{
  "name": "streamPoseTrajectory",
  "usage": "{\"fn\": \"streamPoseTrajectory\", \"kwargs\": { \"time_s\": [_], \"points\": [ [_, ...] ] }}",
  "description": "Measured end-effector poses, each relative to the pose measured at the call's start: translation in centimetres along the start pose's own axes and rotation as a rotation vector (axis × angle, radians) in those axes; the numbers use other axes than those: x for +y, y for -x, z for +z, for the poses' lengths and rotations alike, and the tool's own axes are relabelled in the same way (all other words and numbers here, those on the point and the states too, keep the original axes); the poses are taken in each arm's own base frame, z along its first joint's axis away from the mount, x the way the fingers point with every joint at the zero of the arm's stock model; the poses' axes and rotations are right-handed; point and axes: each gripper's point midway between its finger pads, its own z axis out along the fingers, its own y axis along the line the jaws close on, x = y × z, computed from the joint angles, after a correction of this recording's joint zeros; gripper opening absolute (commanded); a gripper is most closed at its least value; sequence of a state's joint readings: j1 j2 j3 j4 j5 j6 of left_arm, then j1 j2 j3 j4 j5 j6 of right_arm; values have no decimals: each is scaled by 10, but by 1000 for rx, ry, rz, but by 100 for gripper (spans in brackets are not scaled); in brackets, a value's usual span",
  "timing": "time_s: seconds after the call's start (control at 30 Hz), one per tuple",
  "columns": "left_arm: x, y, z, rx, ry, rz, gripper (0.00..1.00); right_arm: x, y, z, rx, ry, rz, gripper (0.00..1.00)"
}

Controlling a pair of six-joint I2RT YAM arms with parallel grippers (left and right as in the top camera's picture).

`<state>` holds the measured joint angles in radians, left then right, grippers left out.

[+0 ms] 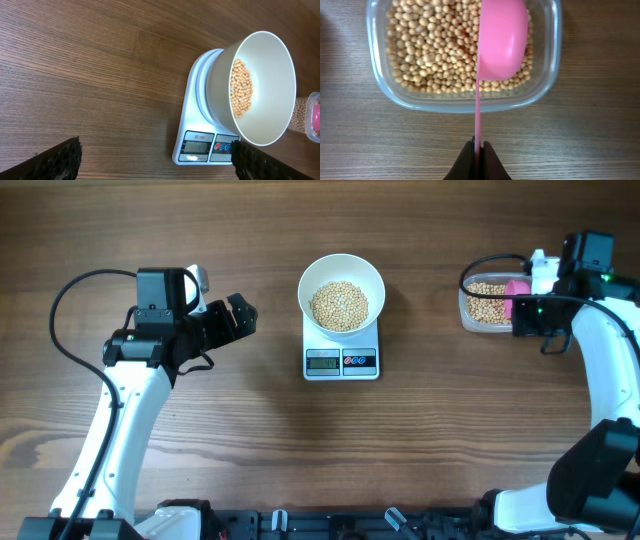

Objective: Scoop item into bowl and weigh 150g on scale
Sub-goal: 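Scoop more soybeans from the tub with the right gripper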

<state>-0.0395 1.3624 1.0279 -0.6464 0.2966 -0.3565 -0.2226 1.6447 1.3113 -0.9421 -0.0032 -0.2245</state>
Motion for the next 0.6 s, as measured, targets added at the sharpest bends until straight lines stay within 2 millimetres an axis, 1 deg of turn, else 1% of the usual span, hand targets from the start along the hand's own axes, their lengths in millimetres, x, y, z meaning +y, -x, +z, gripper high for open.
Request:
{"fn": "streamPoseTrajectory", "kwargs": {
  "time_s": [0.27, 0.6],
  "points": [
    [0, 0, 0, 0, 0, 0, 100, 21, 2, 2, 11, 20, -52, 4],
    [0, 0, 0, 0, 0, 0, 100, 29, -5, 2, 35, 54, -38, 4]
  ]
}}
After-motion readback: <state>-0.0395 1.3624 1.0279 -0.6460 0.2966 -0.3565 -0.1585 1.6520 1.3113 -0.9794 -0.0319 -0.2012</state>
